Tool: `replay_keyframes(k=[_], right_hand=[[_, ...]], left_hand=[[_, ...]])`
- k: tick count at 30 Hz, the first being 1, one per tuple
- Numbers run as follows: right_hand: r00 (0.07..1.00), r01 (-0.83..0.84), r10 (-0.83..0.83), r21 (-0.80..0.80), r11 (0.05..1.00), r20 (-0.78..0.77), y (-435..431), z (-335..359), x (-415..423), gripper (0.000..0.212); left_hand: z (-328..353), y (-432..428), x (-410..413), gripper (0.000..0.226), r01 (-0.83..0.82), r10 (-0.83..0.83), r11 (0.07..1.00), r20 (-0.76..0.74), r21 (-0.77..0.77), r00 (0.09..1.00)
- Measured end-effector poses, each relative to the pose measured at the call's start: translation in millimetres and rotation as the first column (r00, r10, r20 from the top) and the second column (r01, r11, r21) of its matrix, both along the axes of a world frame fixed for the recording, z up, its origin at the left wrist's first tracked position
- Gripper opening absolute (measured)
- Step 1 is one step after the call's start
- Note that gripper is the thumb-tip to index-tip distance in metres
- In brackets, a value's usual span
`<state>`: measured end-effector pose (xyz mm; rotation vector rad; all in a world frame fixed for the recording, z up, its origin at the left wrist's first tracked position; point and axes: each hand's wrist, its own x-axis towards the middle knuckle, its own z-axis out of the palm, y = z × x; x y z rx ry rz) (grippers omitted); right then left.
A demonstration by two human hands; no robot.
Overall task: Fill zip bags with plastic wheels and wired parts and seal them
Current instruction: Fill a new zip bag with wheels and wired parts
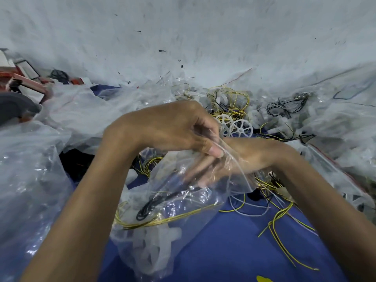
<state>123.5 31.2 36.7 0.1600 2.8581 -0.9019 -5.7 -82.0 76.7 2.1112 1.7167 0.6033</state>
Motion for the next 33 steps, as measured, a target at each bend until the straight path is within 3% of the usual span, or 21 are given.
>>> replay_keyframes(k=[3,4,6,9,11,13,16,18,20,22,24,25,27,29,31,33], right_hand=[[0.984,0.127,-0.128,0.022,0.992,0.121,1,-14,0,0.022],[0.971,0.137,-0.138,0.021,0.99,0.194,1,-18,1,0.023],[0.978,0.082,-0.089,0.043,0.996,0.19,2,-16,1,0.017],[0.997,0.037,-0.038,-0.016,0.999,-0.066,9,7,6,0.012],[0.916,0.148,-0.24,-0.286,0.947,-0.32,14,20,15,0.009],[0.796,0.138,-0.37,-0.451,0.882,-0.48,23,19,25,0.01],[0.783,0.269,-0.411,-0.341,0.901,-0.468,32,-1,29,0.03],[0.784,0.384,-0.492,-0.326,0.864,-0.379,30,-12,28,0.029],[0.798,0.433,-0.537,-0.362,0.826,-0.272,24,-18,23,0.038],[0.841,0.432,-0.519,-0.384,0.816,-0.155,14,-25,16,0.069],[0.882,0.383,-0.46,-0.41,0.828,-0.103,0,-31,8,0.09],[0.904,0.323,-0.414,-0.463,0.826,-0.109,-9,-35,3,0.086],[0.912,0.226,-0.356,-0.477,0.85,-0.202,-25,-48,-14,0.054],[0.798,0.328,-0.498,-0.449,0.831,-0.34,-29,-65,-32,0.037],[0.671,0.379,-0.676,-0.641,0.667,-0.306,-29,-72,-40,0.02],[0.651,0.288,-0.744,-0.859,0.424,-0.149,-20,-76,-38,0.018]], left_hand=[[-1,3,2,0.012,-0.007,0.007,1.0,0.006,0.027,1.0],[-2,3,3,0.011,-0.01,0.01,0.999,0.009,0.032,1.0],[-3,3,3,0.01,-0.013,0.013,0.999,-0.001,0.035,1.0],[-1,1,-2,0.014,-0.031,0.031,0.998,-0.005,0.053,0.999],[0,0,-8,0.023,-0.075,0.075,0.994,0.004,0.076,0.997],[-1,0,-13,0.027,-0.129,0.132,0.984,-0.013,0.122,0.991],[-1,4,-22,0.026,-0.284,0.305,0.93,-0.056,0.235,0.951],[-3,8,-28,0.03,-0.449,0.502,0.824,-0.078,0.346,0.861],[-4,12,-29,0.027,-0.636,0.722,0.627,-0.03,0.449,0.691],[-7,15,-29,0.02,-0.759,0.864,0.407,0.055,0.509,0.5],[-9,17,-25,0.024,-0.794,0.887,0.321,0.132,0.516,0.444],[-9,18,-21,0.026,-0.793,0.848,0.36,0.182,0.492,0.498],[-6,20,-9,0.026,-0.757,0.652,0.546,0.385,0.36,0.653],[-1,16,9,0.02,-0.594,0.415,0.785,0.562,0.175,0.715],[0,15,16,0.015,-0.412,0.296,0.901,0.502,0.136,0.813],[-1,16,14,0.011,-0.382,0.254,0.892,0.431,0.241,0.866]])
